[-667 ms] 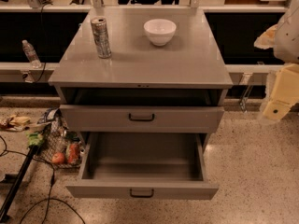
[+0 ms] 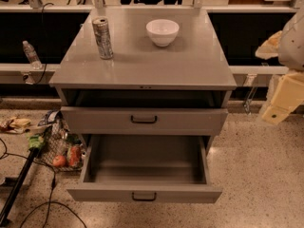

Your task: Close middle drawer

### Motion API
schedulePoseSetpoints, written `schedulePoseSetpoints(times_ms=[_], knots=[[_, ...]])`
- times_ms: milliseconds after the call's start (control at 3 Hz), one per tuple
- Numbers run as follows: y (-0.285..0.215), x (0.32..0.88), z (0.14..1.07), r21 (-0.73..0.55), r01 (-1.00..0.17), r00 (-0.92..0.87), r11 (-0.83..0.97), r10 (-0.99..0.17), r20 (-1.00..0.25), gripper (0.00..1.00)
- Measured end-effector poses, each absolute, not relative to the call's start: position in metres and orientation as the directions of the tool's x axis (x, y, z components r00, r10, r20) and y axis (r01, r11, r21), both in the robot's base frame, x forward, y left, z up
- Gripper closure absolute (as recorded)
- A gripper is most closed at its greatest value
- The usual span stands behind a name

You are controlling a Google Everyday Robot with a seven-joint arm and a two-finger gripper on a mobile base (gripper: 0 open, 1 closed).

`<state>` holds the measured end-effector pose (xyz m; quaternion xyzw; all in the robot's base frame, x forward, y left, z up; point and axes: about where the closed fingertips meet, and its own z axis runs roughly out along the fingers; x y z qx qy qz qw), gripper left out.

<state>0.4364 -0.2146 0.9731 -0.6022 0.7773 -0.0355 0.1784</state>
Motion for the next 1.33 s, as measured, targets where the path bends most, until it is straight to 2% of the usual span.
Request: schedulePoseSetpoints(times_ms=[667, 1000, 1333], knots=[[-0.202, 0.408, 0.801, -0.160, -0.941, -0.210, 0.298, -0.885, -0.416, 0.77], [-0.189, 0.396, 0.723, -0.072, -0.937, -0.249, 0.341, -0.801, -0.544, 0.99], [-0.167, 0.402, 0.635, -0.004, -0.932, -0.294, 0.363, -0.762, -0.577, 1.00]])
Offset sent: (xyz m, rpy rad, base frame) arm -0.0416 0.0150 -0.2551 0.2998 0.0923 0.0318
